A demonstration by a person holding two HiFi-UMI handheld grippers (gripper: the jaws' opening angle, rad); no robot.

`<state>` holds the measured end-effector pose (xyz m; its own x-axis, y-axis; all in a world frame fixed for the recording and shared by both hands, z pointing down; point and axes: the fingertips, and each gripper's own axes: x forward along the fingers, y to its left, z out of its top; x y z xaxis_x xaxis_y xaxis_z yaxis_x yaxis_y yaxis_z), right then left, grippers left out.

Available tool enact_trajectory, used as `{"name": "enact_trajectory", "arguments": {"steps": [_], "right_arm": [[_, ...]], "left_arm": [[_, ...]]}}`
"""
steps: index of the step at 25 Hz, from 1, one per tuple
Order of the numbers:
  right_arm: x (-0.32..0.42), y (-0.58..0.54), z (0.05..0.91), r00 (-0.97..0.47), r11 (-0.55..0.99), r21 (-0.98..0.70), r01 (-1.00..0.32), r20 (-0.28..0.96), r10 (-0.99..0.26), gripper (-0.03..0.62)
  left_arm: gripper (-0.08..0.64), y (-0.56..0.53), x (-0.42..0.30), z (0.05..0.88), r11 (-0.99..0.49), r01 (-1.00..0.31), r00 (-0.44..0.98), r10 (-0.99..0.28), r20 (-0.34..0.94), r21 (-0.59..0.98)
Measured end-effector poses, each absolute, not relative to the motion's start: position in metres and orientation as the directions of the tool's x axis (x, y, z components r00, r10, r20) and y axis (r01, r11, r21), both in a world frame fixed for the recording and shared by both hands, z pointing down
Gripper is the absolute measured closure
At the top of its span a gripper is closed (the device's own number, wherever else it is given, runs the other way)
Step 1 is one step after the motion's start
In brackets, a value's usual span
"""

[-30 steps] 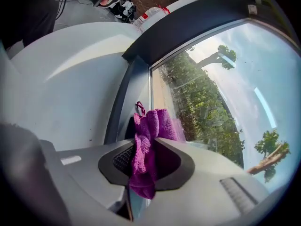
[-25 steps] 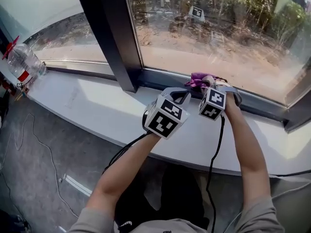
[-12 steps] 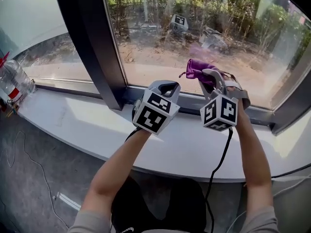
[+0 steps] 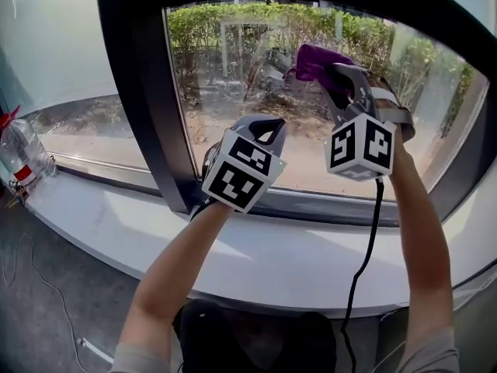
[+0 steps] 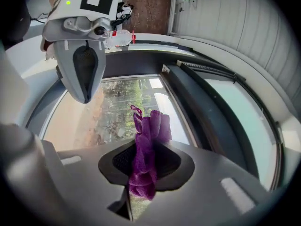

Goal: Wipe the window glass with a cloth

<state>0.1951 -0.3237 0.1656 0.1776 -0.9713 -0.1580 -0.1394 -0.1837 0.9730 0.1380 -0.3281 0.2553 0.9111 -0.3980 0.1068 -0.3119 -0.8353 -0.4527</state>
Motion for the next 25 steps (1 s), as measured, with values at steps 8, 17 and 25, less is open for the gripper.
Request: {"name": "enact_trajectory", "arguments": {"steps": [8,17,25], "right_arm": [[0.221,-0.315,0.065,0.265,-0.34,0.939,-0.044,-0.317,-0.91,0.488],[0.245,-0.338,0.126,0.31,-0.142,0.99,-0.013,-0.131,-0.942,0.489],[0.248,-0.334,0.217,0.297,-0.018,0.997,-0.074,0.005,-0.955,0.489]], "left_arm": [[0.558,-0.302,0.143,0.214,-0.832,-0.281,0.924,-0.37,0.099,-0.478],[0.56,-0.296,0.143,0.222,-0.839,-0.271,0.919,-0.372,0.132,-0.473],[0.559,-0.289,0.152,0.277,-0.872,-0.255,0.912,-0.36,0.195,-0.417]]}}
